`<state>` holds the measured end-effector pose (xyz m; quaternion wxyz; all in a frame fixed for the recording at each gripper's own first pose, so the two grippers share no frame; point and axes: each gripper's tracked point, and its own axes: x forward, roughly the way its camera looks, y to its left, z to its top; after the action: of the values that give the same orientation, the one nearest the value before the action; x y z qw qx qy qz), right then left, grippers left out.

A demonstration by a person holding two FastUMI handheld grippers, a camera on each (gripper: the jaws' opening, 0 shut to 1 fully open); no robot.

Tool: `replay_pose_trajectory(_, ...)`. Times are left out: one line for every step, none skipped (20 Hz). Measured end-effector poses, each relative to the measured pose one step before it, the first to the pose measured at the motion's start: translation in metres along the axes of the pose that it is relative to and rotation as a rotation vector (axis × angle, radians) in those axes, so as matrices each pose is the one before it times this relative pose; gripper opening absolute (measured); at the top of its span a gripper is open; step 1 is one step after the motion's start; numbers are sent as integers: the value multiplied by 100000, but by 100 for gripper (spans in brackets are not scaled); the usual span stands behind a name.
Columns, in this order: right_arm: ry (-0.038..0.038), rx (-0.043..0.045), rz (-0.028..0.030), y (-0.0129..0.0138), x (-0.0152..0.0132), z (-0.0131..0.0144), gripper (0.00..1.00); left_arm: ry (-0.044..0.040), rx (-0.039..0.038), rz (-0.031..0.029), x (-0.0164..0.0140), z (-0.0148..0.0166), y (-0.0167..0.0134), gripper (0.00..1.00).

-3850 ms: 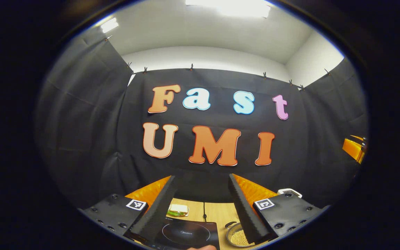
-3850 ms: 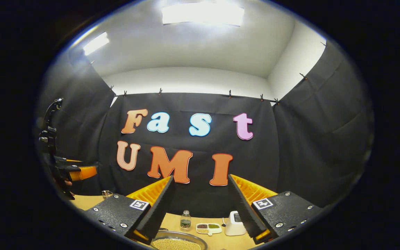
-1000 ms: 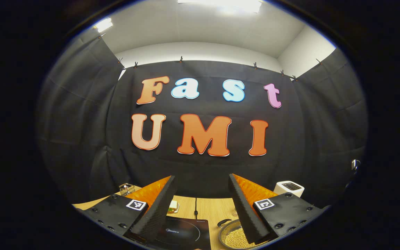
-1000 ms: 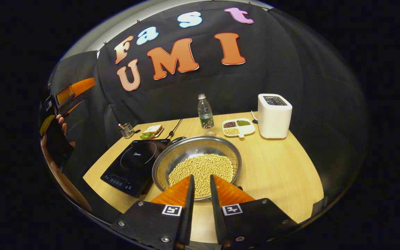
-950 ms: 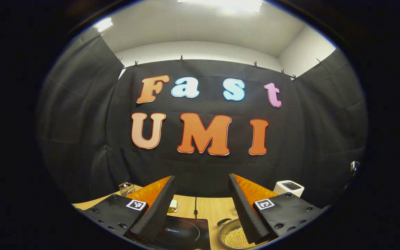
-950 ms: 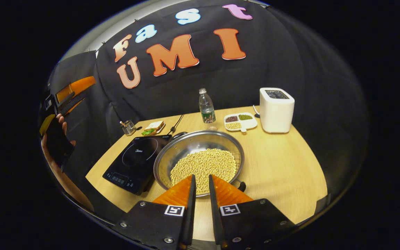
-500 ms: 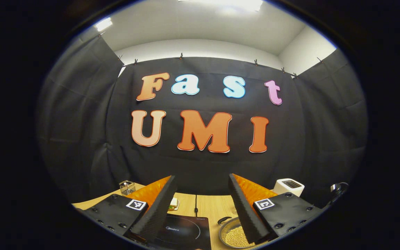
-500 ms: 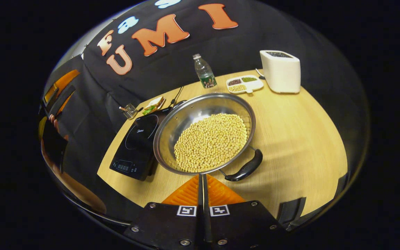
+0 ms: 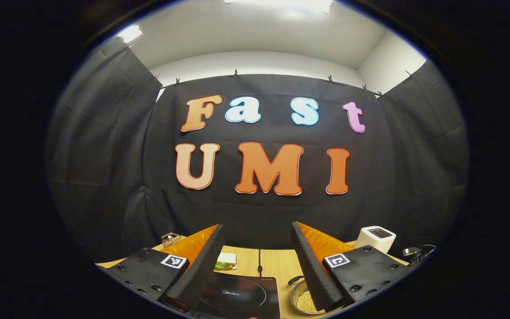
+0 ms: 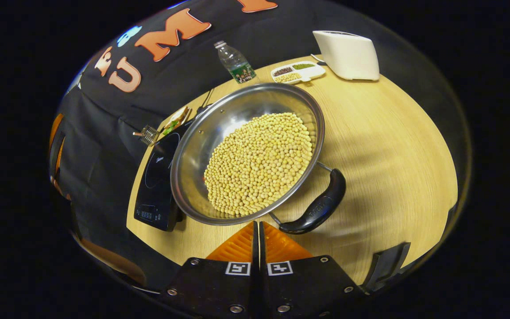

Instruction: First push the handle of the pot to place it horizontally, then grasp the pot with both hands and set it on the induction cooktop.

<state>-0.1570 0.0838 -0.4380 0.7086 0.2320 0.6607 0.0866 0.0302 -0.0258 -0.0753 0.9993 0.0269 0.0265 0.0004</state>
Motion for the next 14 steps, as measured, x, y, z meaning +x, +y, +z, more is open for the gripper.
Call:
replay_pose_trajectory(1238, 1790, -157, -204, 178, 87, 0, 62, -225, -342, 110, -28, -74, 98)
replay_pose_trajectory(1084, 1787, 235, -18, 80, -130, 0, 5, -325, -168, -29, -28, 35, 98)
replay_pose_trajectory(209, 673, -352, -221, 153, 206, 0, 112, -527, 70, 45, -37, 124, 98)
replay_pose_trajectory(-503, 94, -1423, -677, -68, 173, 0, 443, -314, -14, 55, -217, 44, 97)
replay_pose_trajectory(128, 850, 208, -347, 3, 150, 0, 636, -171, -82, 65, -193, 20, 97)
replay_pose_trajectory(266, 1062, 661, -138, -74, -46, 0, 648, -27, -111, 70, -140, -34, 96)
replay_pose_trajectory(-108, 599, 64, -239, -90, 197, 0, 581, 140, 36, 71, -132, 30, 98)
replay_pose_trajectory(-451, -617, -377, -415, 53, 230, 0, 456, 87, 232, 53, -175, 136, 98)
replay_pose_trajectory(-208, -1430, -397, -402, -8, 84, 0, 94, -100, 98, -12, 9, 134, 98)
replay_pose_trajectory(-589, 98, -1945, -629, 2, 296, 0, 27, -255, 249, -11, -47, 38, 98)
replay_pose_trajectory(-362, 243, -868, -421, 194, 200, 0, 197, -296, 333, -45, -59, 145, 98)
replay_pose_trajectory(-231, 738, 142, -317, 23, 214, 0, 314, -244, 390, -21, -124, 116, 98)
replay_pose_trajectory(-33, 1001, 136, -95, -56, 100, 0, 424, -201, 352, -86, -207, 81, 98)
replay_pose_trajectory(-395, 299, -510, -199, 63, 290, 1, 452, -134, 275, 4, -131, 110, 98)
